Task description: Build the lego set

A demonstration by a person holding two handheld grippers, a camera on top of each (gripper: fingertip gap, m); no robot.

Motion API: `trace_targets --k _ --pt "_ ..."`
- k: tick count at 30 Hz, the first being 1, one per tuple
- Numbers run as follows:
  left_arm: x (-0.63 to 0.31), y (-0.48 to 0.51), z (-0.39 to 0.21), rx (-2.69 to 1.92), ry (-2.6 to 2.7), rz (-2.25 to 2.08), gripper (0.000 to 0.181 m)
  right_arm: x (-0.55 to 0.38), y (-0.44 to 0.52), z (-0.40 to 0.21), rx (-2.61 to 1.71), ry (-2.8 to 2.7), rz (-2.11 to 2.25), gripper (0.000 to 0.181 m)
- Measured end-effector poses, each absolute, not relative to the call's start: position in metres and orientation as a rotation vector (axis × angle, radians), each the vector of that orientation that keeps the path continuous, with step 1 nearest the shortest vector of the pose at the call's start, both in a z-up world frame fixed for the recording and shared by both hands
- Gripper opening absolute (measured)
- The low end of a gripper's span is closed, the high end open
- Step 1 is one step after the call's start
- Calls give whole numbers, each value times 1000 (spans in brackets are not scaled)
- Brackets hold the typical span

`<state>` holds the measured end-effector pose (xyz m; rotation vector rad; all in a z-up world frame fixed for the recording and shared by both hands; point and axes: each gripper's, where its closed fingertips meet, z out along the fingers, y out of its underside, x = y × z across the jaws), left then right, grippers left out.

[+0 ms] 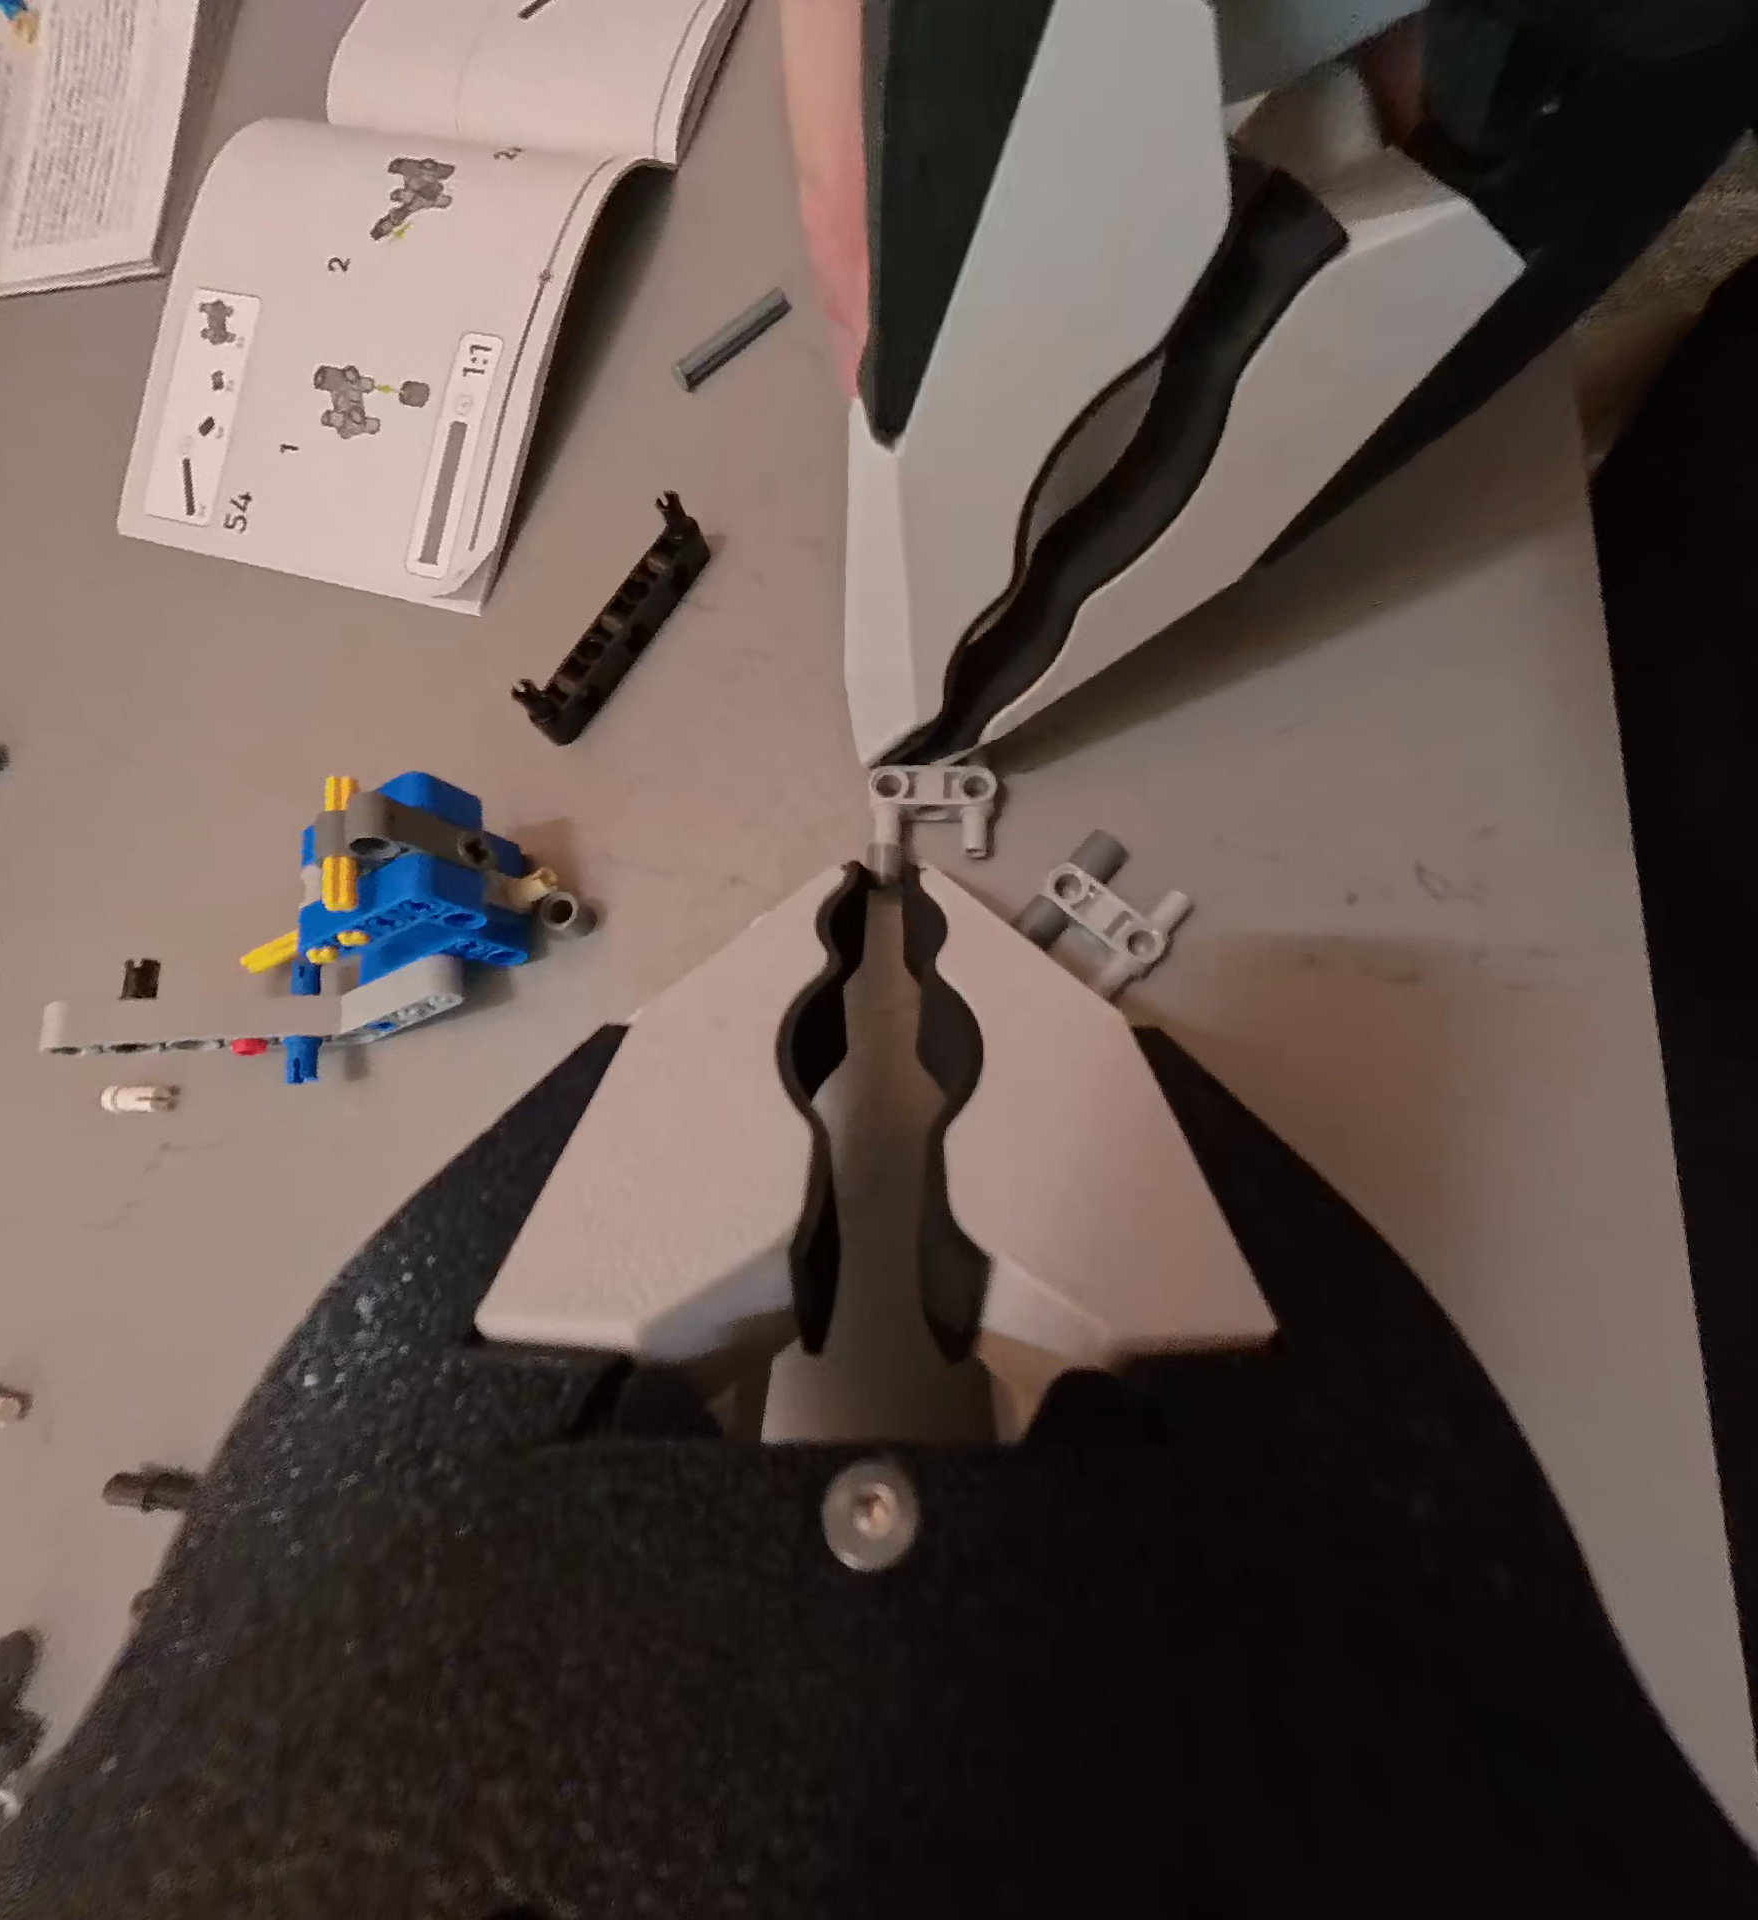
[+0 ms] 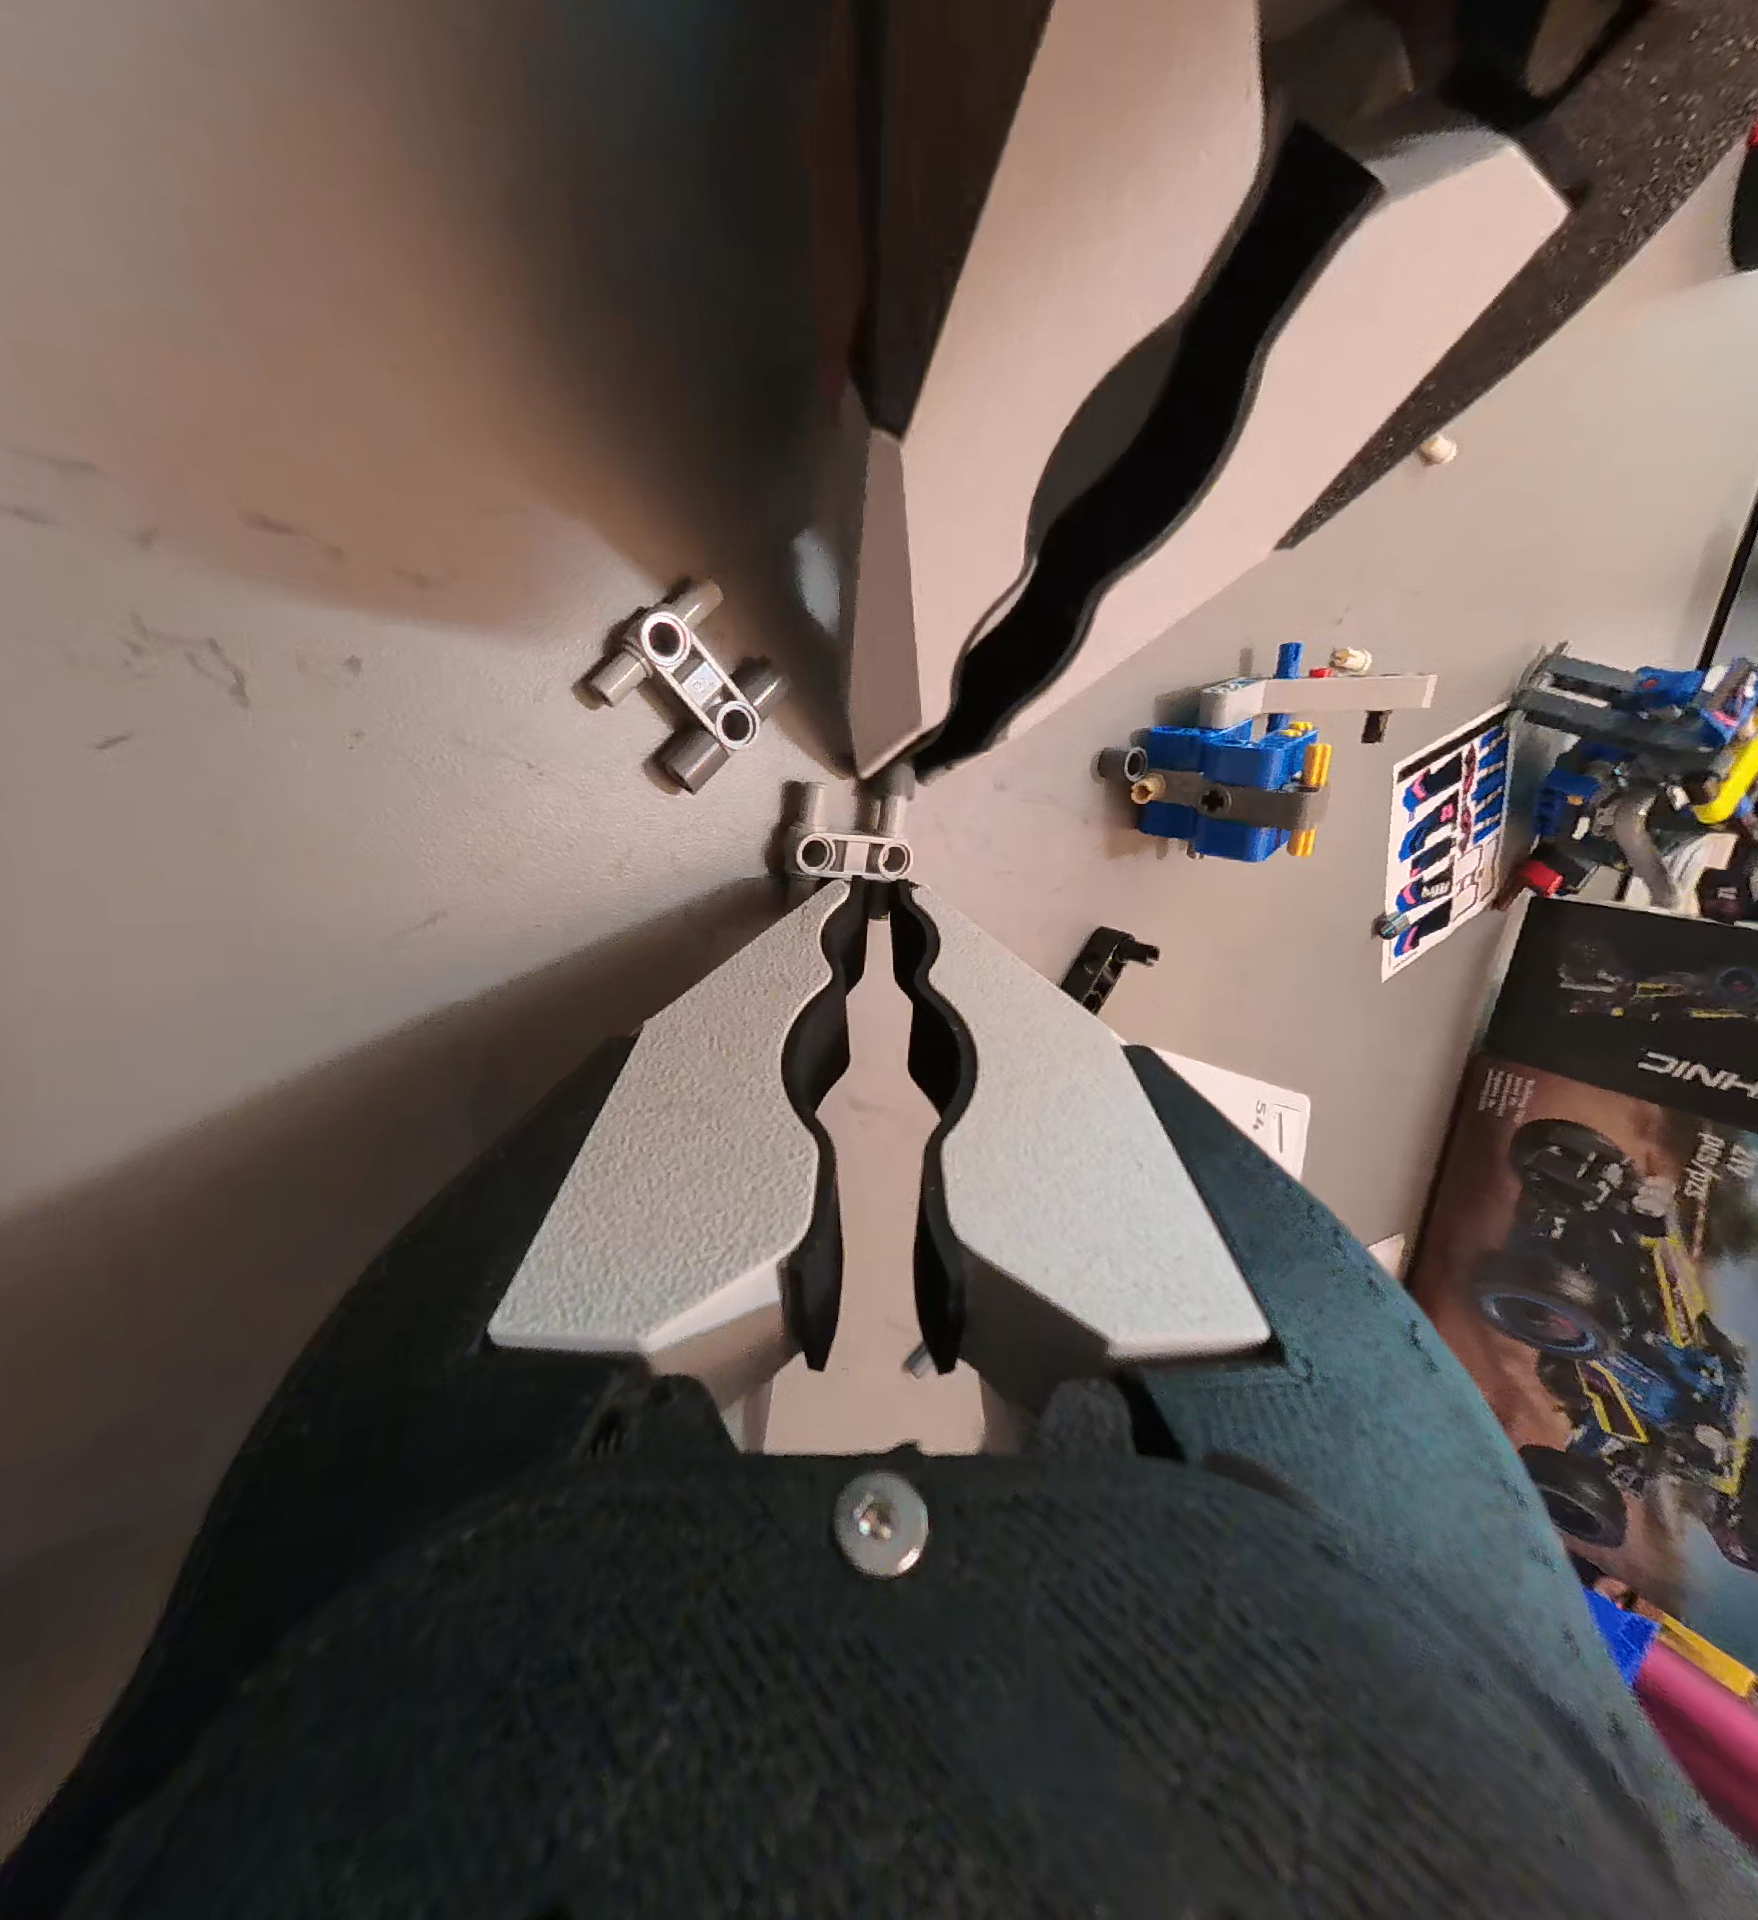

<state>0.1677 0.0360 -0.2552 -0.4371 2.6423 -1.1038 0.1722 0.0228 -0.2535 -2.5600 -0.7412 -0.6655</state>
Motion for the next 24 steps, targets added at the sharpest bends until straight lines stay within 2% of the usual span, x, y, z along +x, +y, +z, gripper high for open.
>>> trace_targets --k 8,15,24 --pt "168 35 -255 -354 2609 -1089 4 172 24 -254 -2573 -748 -570 3" --pt "169 31 -254 -362 2600 -1010 4 171 25 -254 -2625 -868 -699 2" --pt "167 34 -248 -372 2595 -1150 7 173 26 -252 -2576 -617 -557 3"
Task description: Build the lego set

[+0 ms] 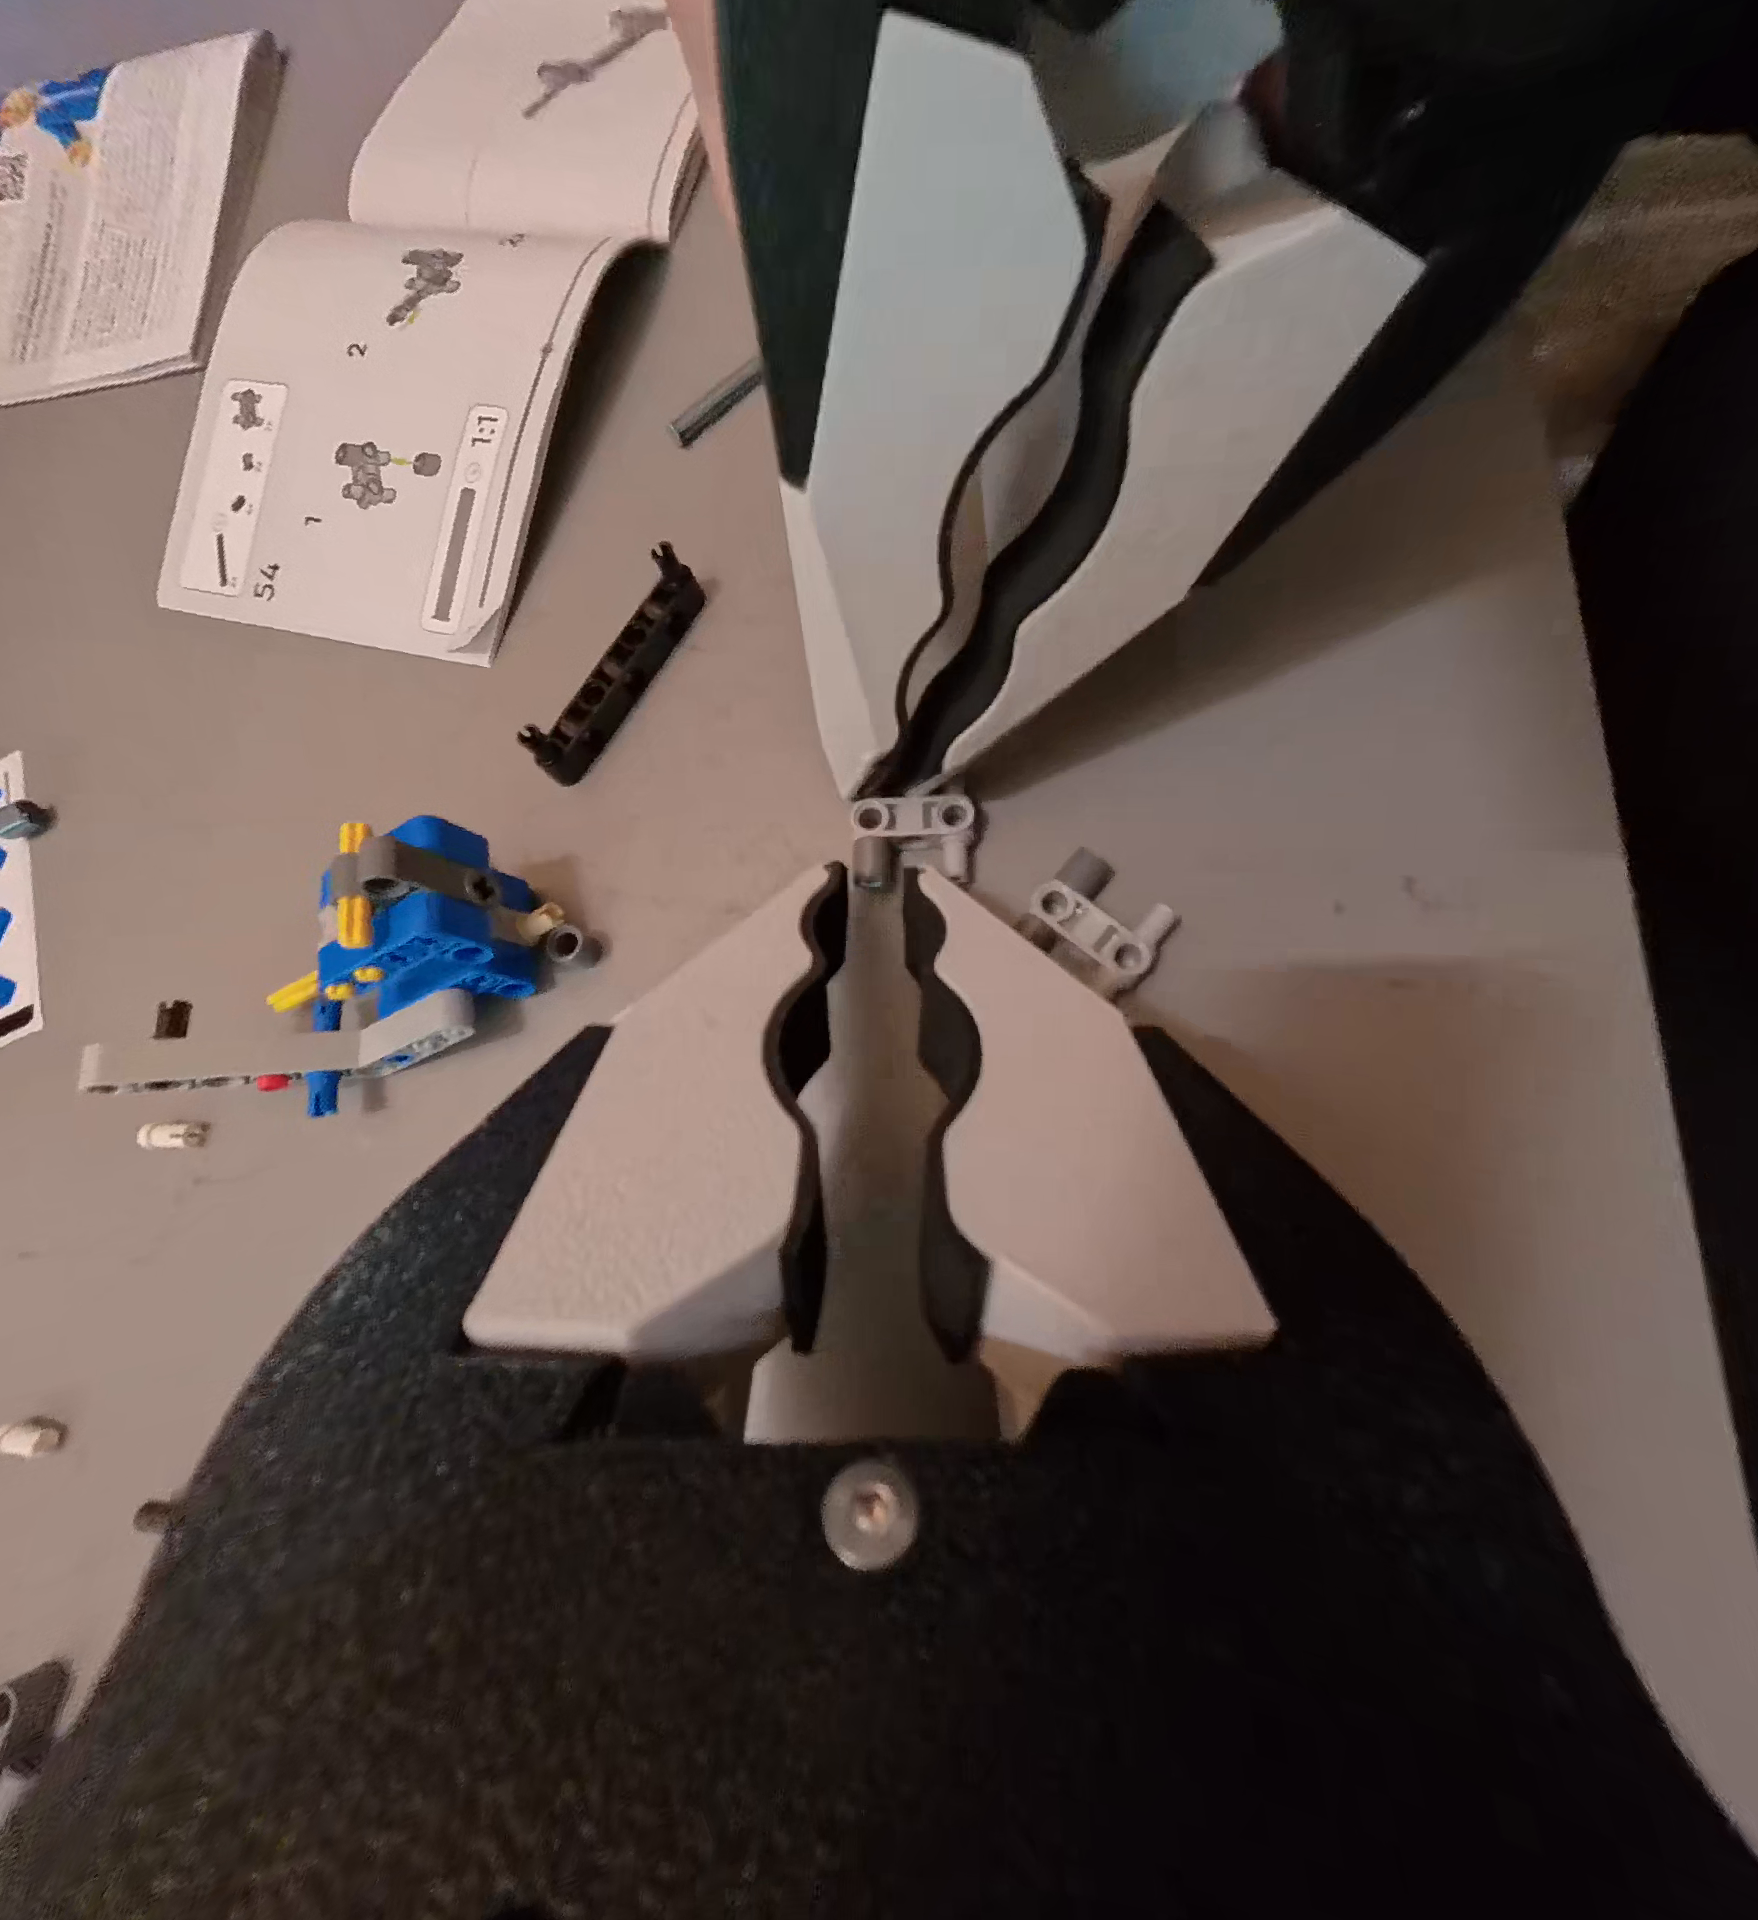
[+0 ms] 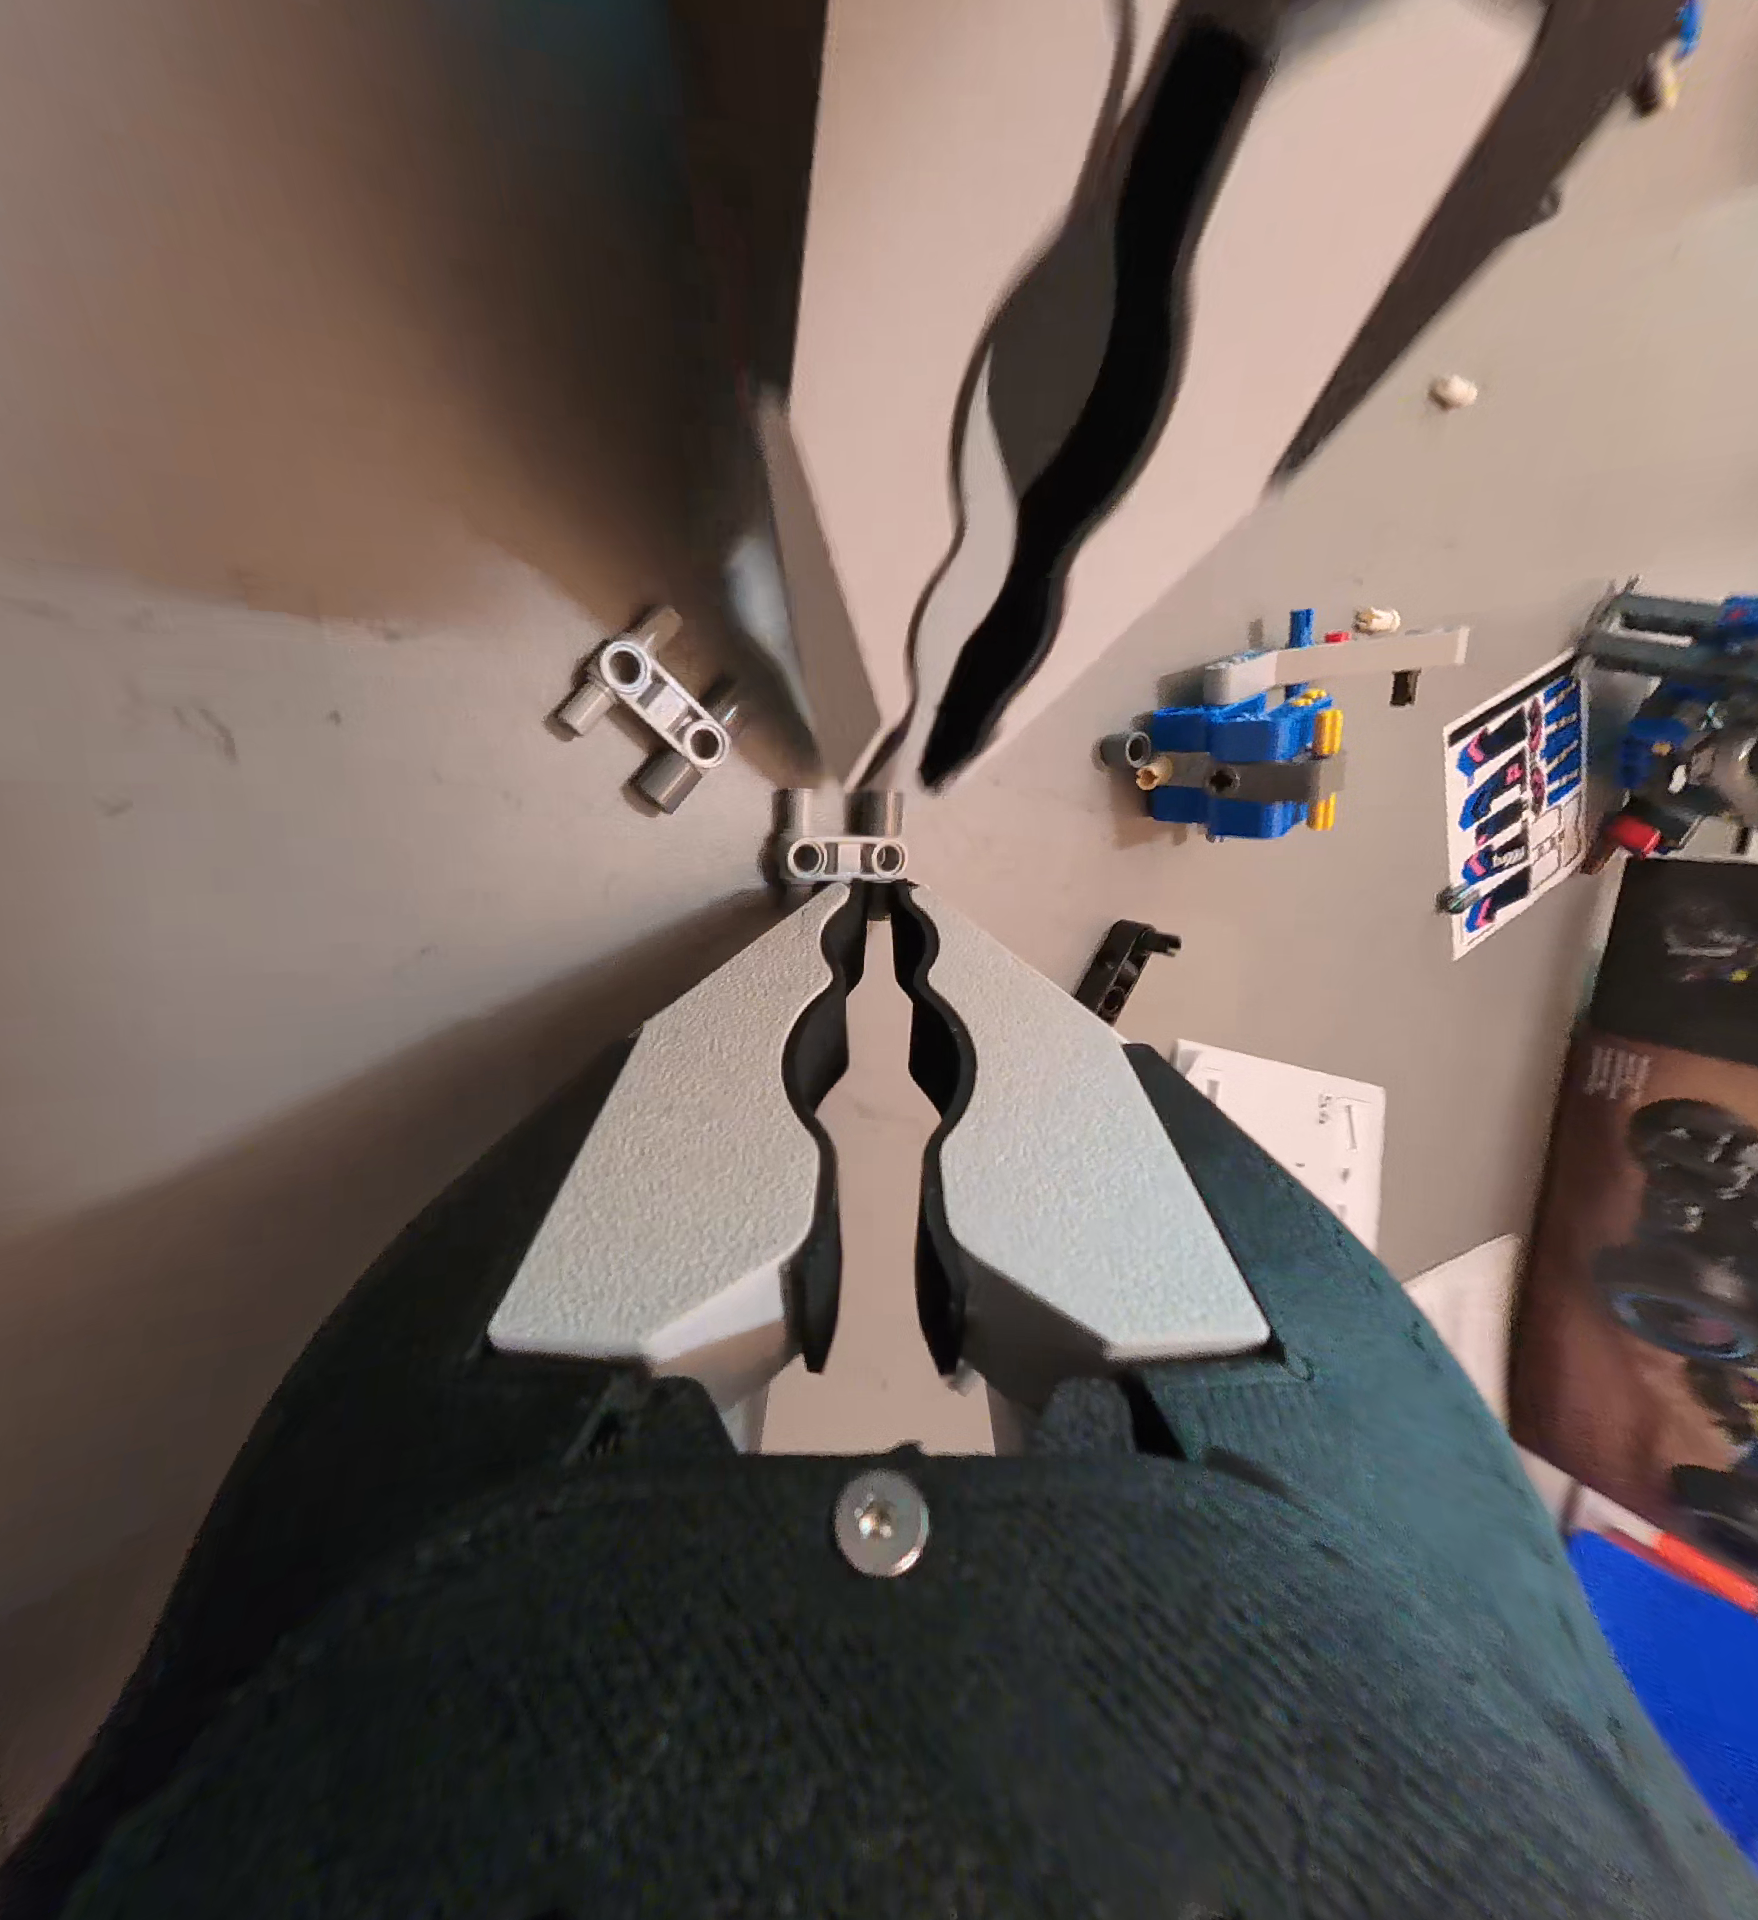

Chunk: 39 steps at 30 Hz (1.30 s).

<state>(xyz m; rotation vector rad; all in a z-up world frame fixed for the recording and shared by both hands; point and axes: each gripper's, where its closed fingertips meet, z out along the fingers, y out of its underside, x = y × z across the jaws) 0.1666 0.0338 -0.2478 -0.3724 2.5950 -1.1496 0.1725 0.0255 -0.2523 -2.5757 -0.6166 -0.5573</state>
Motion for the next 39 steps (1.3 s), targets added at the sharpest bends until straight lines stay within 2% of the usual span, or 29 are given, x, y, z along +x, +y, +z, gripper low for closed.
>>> trace_targets --k 4,7,9,16,20,26,34,39 --pt "176 58 -232 -488 2535 -1207 8 174 24 -252 -2529 -510 -499 5" --pt "182 73 -239 -554 2555 -1126 9 175 21 -249 -2488 -466 -460 17" --pt "181 69 -242 -531 2576 -1128 10 173 22 -248 -2453 -449 -413 19" --pt "188 63 -243 -493 2574 -1039 11 187 5 -238 -2413 -338 -436 18" --pt "209 65 -231 -727 2467 -1133 7 196 -5 -234 -2372 -239 -437 16" --pt "218 63 -251 -888 2509 -1073 9 202 -13 -238 -2389 -212 -451 16" --pt "217 59 -256 -850 2527 -1008 4 204 -17 -236 -2363 -158 -413 15" --pt "194 20 -232 -675 2575 -1139 4 196 -18 -228 -2318 -132 -328 17"
